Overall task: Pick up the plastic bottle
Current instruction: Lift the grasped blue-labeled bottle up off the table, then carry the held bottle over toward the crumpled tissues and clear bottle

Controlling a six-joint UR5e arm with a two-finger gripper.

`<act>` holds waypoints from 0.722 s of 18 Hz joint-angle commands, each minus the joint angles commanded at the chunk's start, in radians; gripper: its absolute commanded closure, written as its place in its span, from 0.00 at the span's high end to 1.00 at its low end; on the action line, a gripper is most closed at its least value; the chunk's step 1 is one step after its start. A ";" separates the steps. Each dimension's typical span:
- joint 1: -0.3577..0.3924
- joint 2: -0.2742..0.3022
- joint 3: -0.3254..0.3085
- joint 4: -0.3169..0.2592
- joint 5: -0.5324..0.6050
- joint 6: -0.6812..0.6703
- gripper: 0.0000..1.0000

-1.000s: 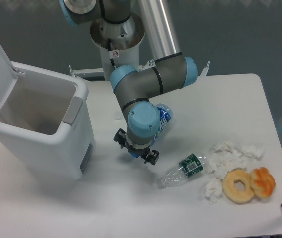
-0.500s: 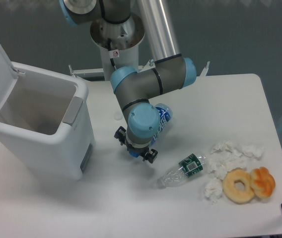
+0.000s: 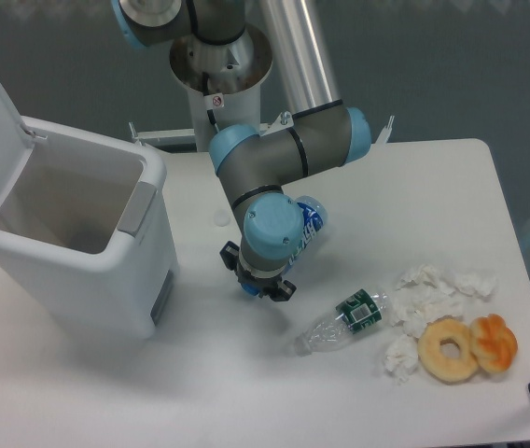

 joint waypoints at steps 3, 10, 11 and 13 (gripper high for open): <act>0.018 0.009 0.072 -0.011 0.017 0.000 0.00; 0.083 0.046 0.196 -0.023 0.026 0.075 0.00; 0.086 0.048 0.212 -0.023 0.026 0.102 0.00; 0.097 0.051 0.250 -0.025 0.028 0.147 0.02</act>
